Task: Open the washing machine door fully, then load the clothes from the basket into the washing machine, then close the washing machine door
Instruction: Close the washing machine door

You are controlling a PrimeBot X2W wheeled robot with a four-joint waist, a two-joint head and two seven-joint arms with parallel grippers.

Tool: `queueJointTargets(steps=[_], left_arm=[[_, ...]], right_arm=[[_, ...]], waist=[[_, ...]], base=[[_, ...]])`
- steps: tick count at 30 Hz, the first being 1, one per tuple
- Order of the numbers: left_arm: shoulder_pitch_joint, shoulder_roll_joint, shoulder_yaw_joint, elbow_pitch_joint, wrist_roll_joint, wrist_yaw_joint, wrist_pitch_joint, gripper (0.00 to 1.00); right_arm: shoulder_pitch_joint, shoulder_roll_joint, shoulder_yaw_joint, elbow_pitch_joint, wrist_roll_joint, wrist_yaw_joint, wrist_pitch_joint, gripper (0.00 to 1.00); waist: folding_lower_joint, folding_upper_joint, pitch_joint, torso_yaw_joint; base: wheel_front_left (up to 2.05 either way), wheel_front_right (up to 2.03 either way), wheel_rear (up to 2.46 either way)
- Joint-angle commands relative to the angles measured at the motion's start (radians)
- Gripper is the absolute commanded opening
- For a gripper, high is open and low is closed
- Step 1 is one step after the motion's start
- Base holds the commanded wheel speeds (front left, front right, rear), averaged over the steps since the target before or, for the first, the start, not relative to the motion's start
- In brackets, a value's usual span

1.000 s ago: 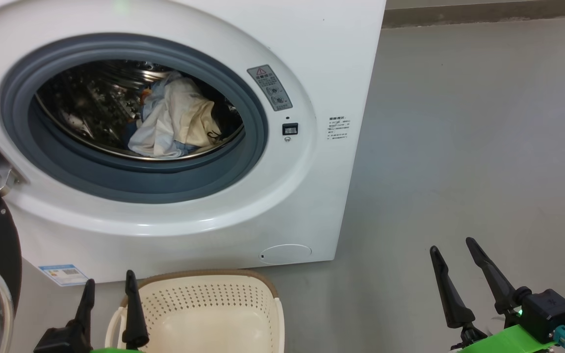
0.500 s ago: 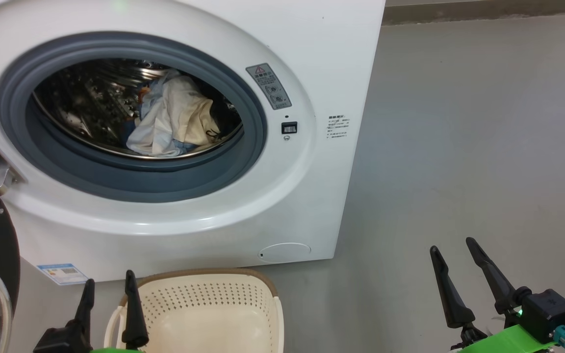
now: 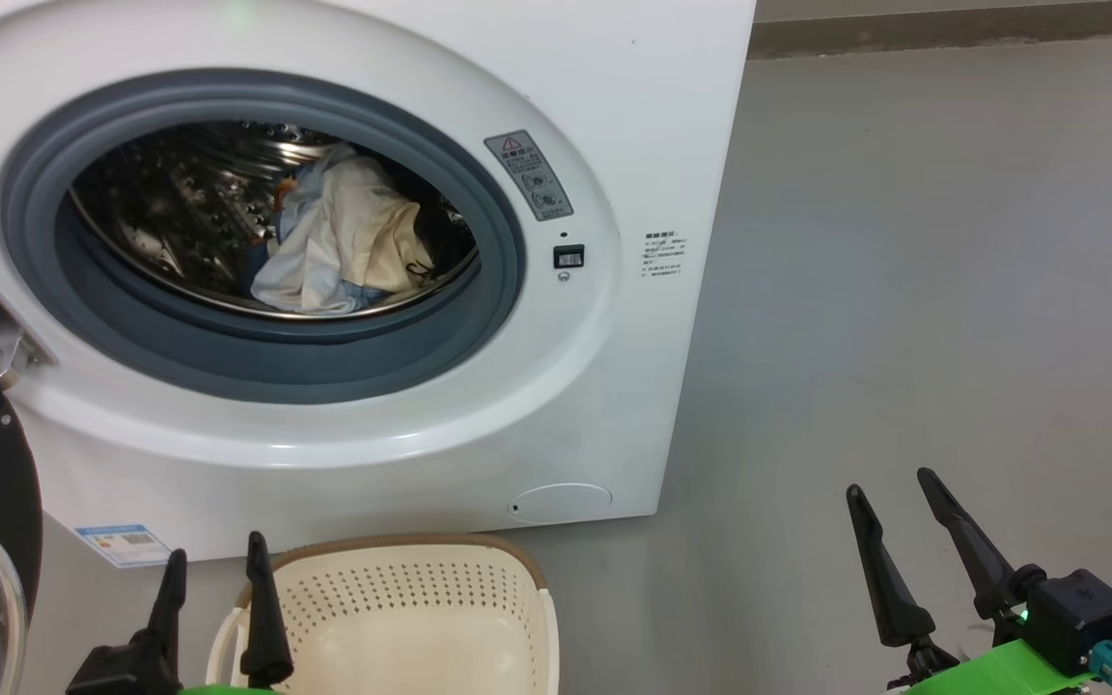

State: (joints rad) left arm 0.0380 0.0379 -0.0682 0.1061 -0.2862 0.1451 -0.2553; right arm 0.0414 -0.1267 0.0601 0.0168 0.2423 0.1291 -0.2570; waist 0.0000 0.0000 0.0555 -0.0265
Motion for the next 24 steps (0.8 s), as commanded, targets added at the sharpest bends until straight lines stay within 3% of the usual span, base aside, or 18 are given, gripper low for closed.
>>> queueJointTargets(steps=[1,24], left_arm=[[-0.011,0.012,0.031,-0.025,-0.003,0.003,-0.006,1.0],[-0.002,0.012,0.026,-0.024,0.007,0.007,-0.006,1.0]], right_arm=[[-0.007,-0.014,0.026,-0.022,0.006,0.002,-0.005,1.0],[-0.003,-0.016,0.026,-0.021,0.008,0.002,-0.005,1.0]], waist=[[0.0,0.0,-0.001,0.0],[0.0,0.0,-0.011,-0.002]], base=[[0.0,0.0,0.0],[0.0,0.0,0.0]])
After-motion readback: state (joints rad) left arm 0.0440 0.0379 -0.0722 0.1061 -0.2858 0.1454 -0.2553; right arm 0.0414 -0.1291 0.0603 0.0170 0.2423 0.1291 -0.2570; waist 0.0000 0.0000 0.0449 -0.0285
